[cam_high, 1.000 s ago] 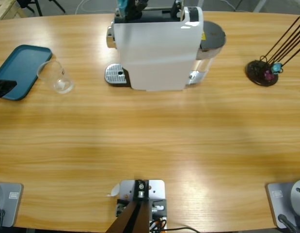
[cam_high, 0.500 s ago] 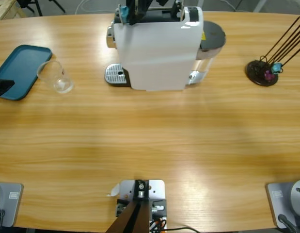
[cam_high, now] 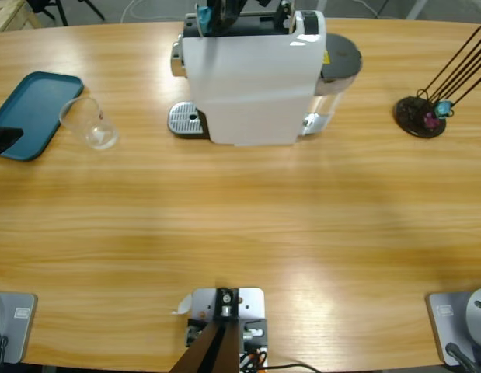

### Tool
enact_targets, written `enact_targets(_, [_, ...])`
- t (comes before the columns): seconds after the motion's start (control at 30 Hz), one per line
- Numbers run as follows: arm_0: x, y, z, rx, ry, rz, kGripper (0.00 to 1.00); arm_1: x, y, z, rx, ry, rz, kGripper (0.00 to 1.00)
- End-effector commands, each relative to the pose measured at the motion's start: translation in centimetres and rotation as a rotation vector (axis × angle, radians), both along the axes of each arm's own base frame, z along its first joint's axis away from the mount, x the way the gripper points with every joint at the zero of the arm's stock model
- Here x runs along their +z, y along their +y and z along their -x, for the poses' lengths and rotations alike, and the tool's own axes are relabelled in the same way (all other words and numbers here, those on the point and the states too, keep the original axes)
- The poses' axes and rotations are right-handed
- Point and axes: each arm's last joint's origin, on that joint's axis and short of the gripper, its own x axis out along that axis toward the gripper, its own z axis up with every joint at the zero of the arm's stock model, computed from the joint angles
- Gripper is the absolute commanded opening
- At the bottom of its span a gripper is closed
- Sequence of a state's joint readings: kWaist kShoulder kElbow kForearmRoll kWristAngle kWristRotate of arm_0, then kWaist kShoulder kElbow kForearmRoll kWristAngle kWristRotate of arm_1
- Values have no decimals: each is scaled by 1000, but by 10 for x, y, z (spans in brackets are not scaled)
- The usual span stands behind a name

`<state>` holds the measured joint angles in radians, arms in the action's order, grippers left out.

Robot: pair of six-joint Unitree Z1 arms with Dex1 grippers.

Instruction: Pour coffee

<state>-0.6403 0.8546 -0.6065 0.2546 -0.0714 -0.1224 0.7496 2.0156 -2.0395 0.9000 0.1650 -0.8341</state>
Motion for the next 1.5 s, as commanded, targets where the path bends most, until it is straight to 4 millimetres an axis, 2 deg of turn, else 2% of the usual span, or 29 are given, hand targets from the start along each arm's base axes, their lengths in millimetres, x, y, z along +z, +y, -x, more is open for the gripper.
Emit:
enact_targets(0.03, [-11, 3, 6, -8, 18, -1, 927, -30, 8, -20, -38, 59, 49, 0])
enact_targets(0.1, [-11, 3, 6, -8, 17, -1, 927, -32, 9, -21, -42, 65, 50, 114])
enact_targets(0.27, [-11, 4, 7, -8, 15, 1, 927, -36, 9, -22, -49, 79, 57, 141])
enact_targets(0.3, [-11, 4, 7, -8, 15, 1, 927, -36, 10, -22, -53, 82, 57, 277])
enact_targets(0.37, [-11, 4, 7, -8, 15, 1, 927, -37, 11, -23, -56, 88, 58, 353])
enact_targets(0.4, [-11, 4, 7, -8, 15, 1, 927, -37, 11, -24, -58, 92, 62, 447])
enact_targets(0.43, [-11, 4, 7, -8, 15, 1, 927, -38, 11, -24, -61, 95, 63, 489])
enact_targets(0.57, [-11, 4, 7, -8, 14, 2, 927, -40, 12, -25, -68, 101, 66, 572])
enact_targets(0.77, [-11, 4, 7, -8, 15, 1, 927, -32, 11, -25, -76, 91, 72, 577])
enact_targets(0.83, [-11, 4, 7, -8, 15, 3, 927, -13, 9, -20, -88, 63, 60, 577])
enact_targets(0.87, [-11, 4, 7, -8, 15, 3, 927, 0, 9, -14, -101, 48, 42, 610])
enact_targets(0.97, [-11, 4, 7, -10, 16, 4, 927, 47, 12, 12, -140, -19, -11, 868])
enact_targets(1.03, [-11, 4, 7, -9, 14, 5, 927, 80, 6, 35, -194, -65, -76, 957])
enact_targets(1.1, [-10, 4, 8, -8, 12, 6, 927, 109, -5, 55, -225, -75, -167, 989])
enact_targets(1.13, [-10, 5, 8, -8, 11, 7, 927, 119, -11, 64, -254, -69, -197, 898])
enact_targets(1.17, [-10, 5, 8, -8, 9, 7, 927, 127, -18, 71, -299, -56, -217, 720])
enact_targets(1.2, [-10, 5, 8, -7, 9, 7, 927, 133, -26, 76, -344, -38, -230, 436])
enact_targets(1.23, [-10, 5, 8, -7, 8, 7, 927, 137, -33, 82, -369, -20, -231, 74])
enact_targets(1.27, [-10, 5, 9, -7, 6, 9, 927, 141, -40, 86, -396, -27, -224, 0])
enact_targets(1.3, [-10, 6, 9, -6, 4, 10, 927, 148, -50, 91, -453, -71, -221, 0])
enact_targets(1.4, [-11, 8, 11, 4, -11, 36, 927, 151, -75, 106, -584, -25, -246, 0])
enact_targets(1.5, [-13, 8, 11, 31, -28, 75, 927, 137, -91, 102, -747, 17, -384, 0])
